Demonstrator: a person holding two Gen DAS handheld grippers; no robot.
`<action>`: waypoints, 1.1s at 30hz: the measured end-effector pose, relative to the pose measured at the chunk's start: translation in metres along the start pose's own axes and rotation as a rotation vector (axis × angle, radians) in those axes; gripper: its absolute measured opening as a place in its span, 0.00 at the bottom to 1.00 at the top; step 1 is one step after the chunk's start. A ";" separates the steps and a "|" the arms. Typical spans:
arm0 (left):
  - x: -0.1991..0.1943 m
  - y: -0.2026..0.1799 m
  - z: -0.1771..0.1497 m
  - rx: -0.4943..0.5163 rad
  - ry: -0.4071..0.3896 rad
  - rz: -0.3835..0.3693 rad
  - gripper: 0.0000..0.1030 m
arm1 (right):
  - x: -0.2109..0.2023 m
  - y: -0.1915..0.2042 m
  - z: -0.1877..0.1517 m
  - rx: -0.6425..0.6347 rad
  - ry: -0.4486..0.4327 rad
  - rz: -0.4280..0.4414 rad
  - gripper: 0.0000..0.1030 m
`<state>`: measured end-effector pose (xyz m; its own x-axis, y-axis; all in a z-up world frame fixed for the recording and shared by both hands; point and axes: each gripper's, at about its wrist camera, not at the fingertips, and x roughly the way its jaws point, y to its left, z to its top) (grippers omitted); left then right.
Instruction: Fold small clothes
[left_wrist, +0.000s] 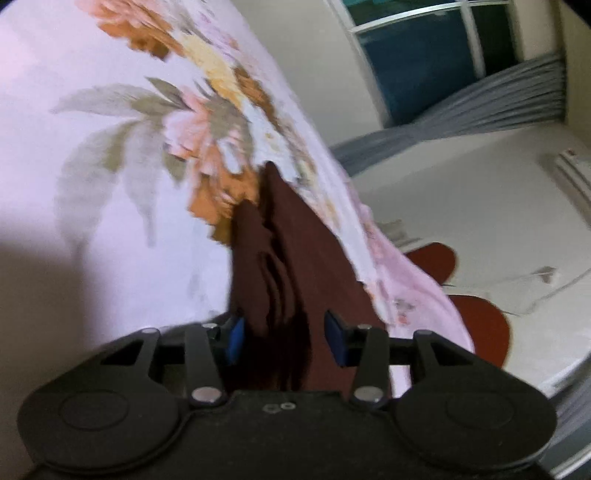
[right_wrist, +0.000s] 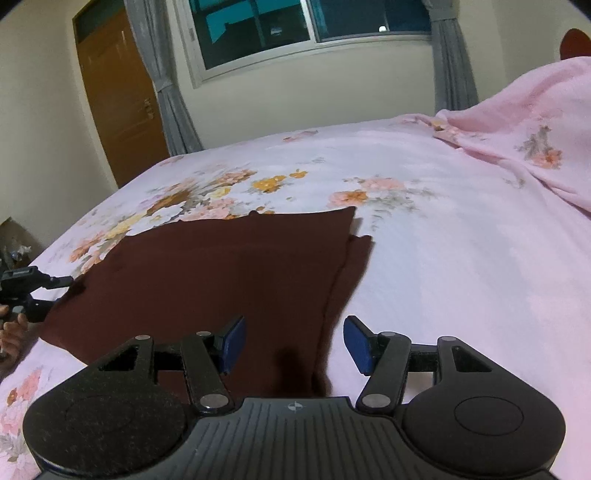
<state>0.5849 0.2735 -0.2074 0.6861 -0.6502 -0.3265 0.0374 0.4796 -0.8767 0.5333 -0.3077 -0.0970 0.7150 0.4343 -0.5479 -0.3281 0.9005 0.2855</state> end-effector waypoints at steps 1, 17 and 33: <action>0.004 0.003 0.001 -0.022 0.000 -0.036 0.43 | -0.003 -0.002 -0.002 0.010 0.000 0.001 0.57; 0.045 -0.014 0.037 0.155 0.190 0.092 0.19 | -0.051 -0.063 -0.021 0.149 -0.059 -0.109 0.57; 0.112 -0.213 0.019 0.464 0.190 0.229 0.12 | -0.129 -0.146 -0.064 0.380 -0.217 -0.283 0.57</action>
<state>0.6675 0.1103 -0.0505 0.5724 -0.5733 -0.5862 0.2491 0.8027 -0.5418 0.4491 -0.4937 -0.1183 0.8680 0.1236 -0.4809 0.1152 0.8919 0.4373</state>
